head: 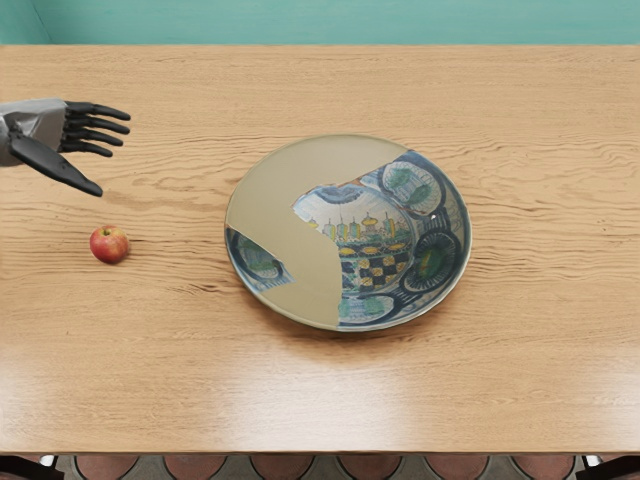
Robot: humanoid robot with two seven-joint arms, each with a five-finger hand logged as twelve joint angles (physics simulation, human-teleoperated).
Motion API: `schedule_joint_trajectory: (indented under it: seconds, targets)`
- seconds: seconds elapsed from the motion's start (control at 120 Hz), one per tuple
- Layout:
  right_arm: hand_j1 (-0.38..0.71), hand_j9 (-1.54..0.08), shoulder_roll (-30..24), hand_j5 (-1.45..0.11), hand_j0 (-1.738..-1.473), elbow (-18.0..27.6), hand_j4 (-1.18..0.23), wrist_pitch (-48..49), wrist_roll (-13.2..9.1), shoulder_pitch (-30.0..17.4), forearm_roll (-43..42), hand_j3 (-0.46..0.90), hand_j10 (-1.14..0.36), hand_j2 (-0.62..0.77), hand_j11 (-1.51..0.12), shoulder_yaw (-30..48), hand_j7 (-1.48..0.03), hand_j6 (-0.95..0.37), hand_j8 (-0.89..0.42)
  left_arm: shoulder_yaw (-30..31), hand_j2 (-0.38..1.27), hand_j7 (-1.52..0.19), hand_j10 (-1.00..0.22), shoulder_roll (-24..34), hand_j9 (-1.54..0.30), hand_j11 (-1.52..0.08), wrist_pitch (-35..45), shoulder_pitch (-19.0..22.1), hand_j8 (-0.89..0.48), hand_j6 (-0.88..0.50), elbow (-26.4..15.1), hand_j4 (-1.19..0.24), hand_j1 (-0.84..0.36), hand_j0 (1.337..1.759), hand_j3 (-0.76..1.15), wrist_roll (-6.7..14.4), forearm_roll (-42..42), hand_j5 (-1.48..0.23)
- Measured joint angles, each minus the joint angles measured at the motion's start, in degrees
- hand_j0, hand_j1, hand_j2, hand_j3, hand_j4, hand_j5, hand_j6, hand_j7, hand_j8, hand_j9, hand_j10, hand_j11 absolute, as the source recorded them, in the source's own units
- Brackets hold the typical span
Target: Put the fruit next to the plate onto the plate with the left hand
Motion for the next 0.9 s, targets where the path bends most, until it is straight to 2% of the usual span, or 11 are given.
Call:
schedule_joint_trajectory:
  seconds: [0.117, 0.233, 0.358, 0.533, 0.667, 0.75, 0.833, 0.9]
  targets:
    - [-0.31, -0.05, 0.0, -0.05, -1.658, 0.0, -0.04, 0.0, 0.0, 0.0, 0.0, 0.0, -0.04, -0.01, -0.05, 0.1, -0.05, -0.04, -0.04, 0.0, 0.05, -0.32, -0.25, 0.0, -0.32, -0.32, 0.0, -0.2, -0.25, -0.25, -0.6, -0.25, 0.06, 1.658, 0.0, 0.2, 0.1, -0.32]
    - [-0.31, -0.05, 0.0, -0.05, -1.658, -0.1, -0.04, 0.0, 0.0, 0.1, 0.0, 0.0, -0.04, -0.01, -0.05, 0.1, -0.05, -0.04, -0.04, 0.0, 0.05, -0.32, -0.25, 1.3, -0.32, -0.32, 0.0, 0.1, -0.25, -0.25, -3.6, -0.25, 0.06, 1.658, 0.0, 2.3, 0.1, -0.32]
    - [-0.31, -0.05, 0.0, -0.05, -1.658, -0.2, -0.04, 0.0, 0.0, 0.2, 0.0, 0.0, -0.04, -0.01, -0.05, 0.2, -0.05, -0.04, -0.04, -0.1, 0.05, -0.32, -0.25, 10.5, -0.32, -0.32, 0.0, 0.0, -0.25, -0.25, -14.4, -0.25, 0.06, 1.658, 0.0, 5.9, 0.1, -0.32]
    - [-0.31, -0.05, 0.0, -0.05, -1.658, -0.2, -0.04, 0.0, 0.0, 0.2, 0.0, 0.0, -0.04, -0.01, -0.05, 0.2, -0.05, -0.04, -0.04, -0.1, 0.05, -0.32, -0.25, 12.9, -0.32, -0.32, 1.4, 0.7, -0.25, -0.25, -26.1, -0.25, 0.06, 1.658, 0.0, 11.5, 3.7, -0.32]
    - [-0.31, -0.05, 0.0, -0.05, -1.658, -0.3, -0.04, 0.0, 0.0, 0.3, 0.0, 0.0, -0.04, -0.01, -0.05, 0.2, -0.05, -0.04, -0.04, 0.0, 0.05, -0.32, -0.25, 12.9, -0.32, -0.32, 11.0, 1.2, -0.25, -0.25, -30.9, -0.25, 0.06, 1.658, 0.0, 13.5, 10.4, -0.32]
    - [-0.31, -0.05, 0.0, -0.05, -1.658, -0.3, -0.04, 0.0, 0.0, 0.3, 0.0, 0.0, -0.04, -0.01, -0.05, 0.2, -0.05, -0.04, -0.04, 0.1, 0.05, -0.32, -0.25, 11.9, -0.32, -0.32, 19.9, 3.3, -0.25, -0.25, -32.4, -0.25, 0.06, 1.658, 0.0, 15.0, 16.7, -0.32]
    - [-0.31, -0.05, 0.0, -0.05, -1.658, -0.3, -0.04, 0.0, 0.0, 0.3, 0.0, 0.0, -0.04, -0.01, -0.05, 0.2, -0.05, -0.04, -0.04, 0.5, 0.05, -0.32, -0.25, 10.9, -0.32, -0.32, 27.7, 3.2, -0.25, -0.25, -33.6, -0.25, 0.06, 1.658, 0.0, 18.2, 21.0, -0.32]
    - [-0.31, -0.05, 0.0, -0.05, -1.658, -0.3, -0.04, 0.0, 0.0, 0.3, 0.0, 0.0, -0.04, -0.01, -0.05, 0.2, -0.05, -0.04, -0.04, 1.7, 0.05, -0.32, -0.25, 9.1, -0.32, -0.32, 33.0, 3.2, -0.25, -0.25, -34.5, -0.25, 0.06, 1.658, 0.0, 23.3, 24.3, -0.32]
